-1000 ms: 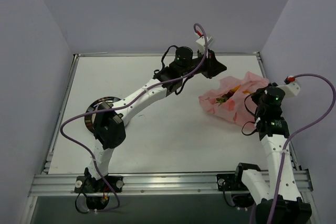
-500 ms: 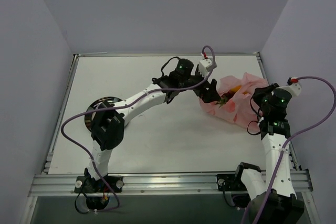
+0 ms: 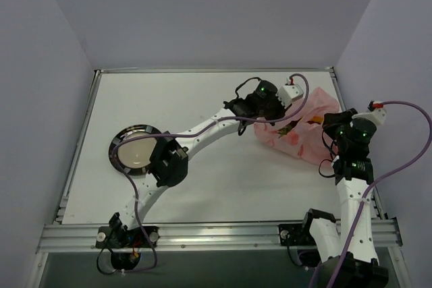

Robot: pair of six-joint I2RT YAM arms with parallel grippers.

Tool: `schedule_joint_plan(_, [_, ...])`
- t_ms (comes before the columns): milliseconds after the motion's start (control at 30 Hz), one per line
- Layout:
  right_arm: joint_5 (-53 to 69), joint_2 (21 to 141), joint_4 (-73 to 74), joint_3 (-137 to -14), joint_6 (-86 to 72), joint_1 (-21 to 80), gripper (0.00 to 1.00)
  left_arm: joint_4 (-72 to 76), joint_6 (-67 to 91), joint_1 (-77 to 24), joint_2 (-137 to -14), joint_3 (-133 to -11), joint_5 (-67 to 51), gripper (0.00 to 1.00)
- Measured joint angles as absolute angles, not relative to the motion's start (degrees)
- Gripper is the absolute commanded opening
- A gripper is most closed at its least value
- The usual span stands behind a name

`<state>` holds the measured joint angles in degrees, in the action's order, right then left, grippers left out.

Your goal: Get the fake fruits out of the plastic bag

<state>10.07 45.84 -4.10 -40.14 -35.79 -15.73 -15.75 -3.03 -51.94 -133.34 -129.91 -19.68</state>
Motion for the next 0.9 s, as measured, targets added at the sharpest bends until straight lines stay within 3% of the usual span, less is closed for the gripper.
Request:
schedule_joint_plan(133, [10.61, 45.63, -4.1, -40.14, -35.88, -15.7, 0.0, -17.54, -3.6, -52.01, -133.58, -127.33, -14.74, 0.02])
schedule_joint_plan(333, [11.66, 44.99, -3.73, -41.67, -37.15, -15.7, 0.0, -15.73, 1.3, -52.03, -122.23, -120.64, -14.26, 0.02])
schedule_joint_plan(467, [11.49, 43.22, -3.68, -44.01, -37.71, -15.7, 0.0, -15.33, 4.45, -52.18, -119.42, -131.02, -15.46, 0.02])
schedule_joint_plan(667, [8.82, 42.72, -3.4, -44.77, -37.74, -15.79, 0.0, -16.73, 9.3, -51.07, -127.11, -150.89, -17.41, 0.02])
schedule_joint_plan(900, [4.47, 43.07, -1.65, -41.74, -37.5, -16.16, 0.0, -16.27, 15.99, -44.58, -138.52, -151.15, -20.47, 0.02])
